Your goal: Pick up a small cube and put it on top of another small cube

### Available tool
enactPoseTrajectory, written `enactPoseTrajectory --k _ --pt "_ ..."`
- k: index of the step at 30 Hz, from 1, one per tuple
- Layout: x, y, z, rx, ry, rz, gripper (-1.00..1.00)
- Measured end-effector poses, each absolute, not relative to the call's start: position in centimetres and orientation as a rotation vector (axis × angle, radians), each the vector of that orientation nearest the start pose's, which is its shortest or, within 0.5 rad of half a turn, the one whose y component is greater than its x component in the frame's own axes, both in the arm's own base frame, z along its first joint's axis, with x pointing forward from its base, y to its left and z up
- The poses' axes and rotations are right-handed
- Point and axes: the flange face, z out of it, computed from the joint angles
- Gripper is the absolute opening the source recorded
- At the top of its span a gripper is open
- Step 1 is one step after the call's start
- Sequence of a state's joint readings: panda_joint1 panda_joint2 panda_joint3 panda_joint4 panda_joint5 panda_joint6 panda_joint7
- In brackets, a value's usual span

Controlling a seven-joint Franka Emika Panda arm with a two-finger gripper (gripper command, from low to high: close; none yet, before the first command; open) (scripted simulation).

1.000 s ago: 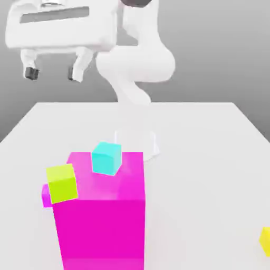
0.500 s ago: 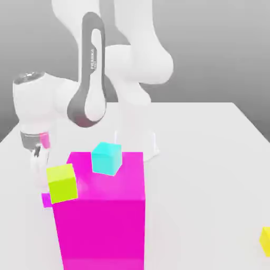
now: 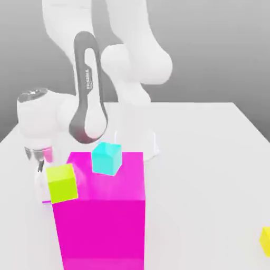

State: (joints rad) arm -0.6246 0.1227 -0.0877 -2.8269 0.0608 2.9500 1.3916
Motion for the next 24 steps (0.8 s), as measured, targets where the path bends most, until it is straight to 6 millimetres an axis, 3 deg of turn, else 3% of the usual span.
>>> enactPoseTrajectory --k 2,6,12,16,19,22,24 --pt "27.1 -24.1 18.6 -1.476 2.772 -0.001 -1.0" --pt "31.9 -24.2 23.2 -1.527 2.737 -0.049 -1.0" --pt "38.9 -21.3 32.1 -1.624 2.673 -0.101 -1.0" --pt "42.2 -17.4 38.7 -1.698 2.621 -0.13 -1.0" --pt "42.4 -12.3 41.9 -1.804 2.558 -0.079 -1.0" --pt "41.2 -7.2 44.4 -1.93 2.474 -0.014 -1.0" --pt "40.8 -6.2 43.2 -1.966 2.445 -0.002 -1.0"
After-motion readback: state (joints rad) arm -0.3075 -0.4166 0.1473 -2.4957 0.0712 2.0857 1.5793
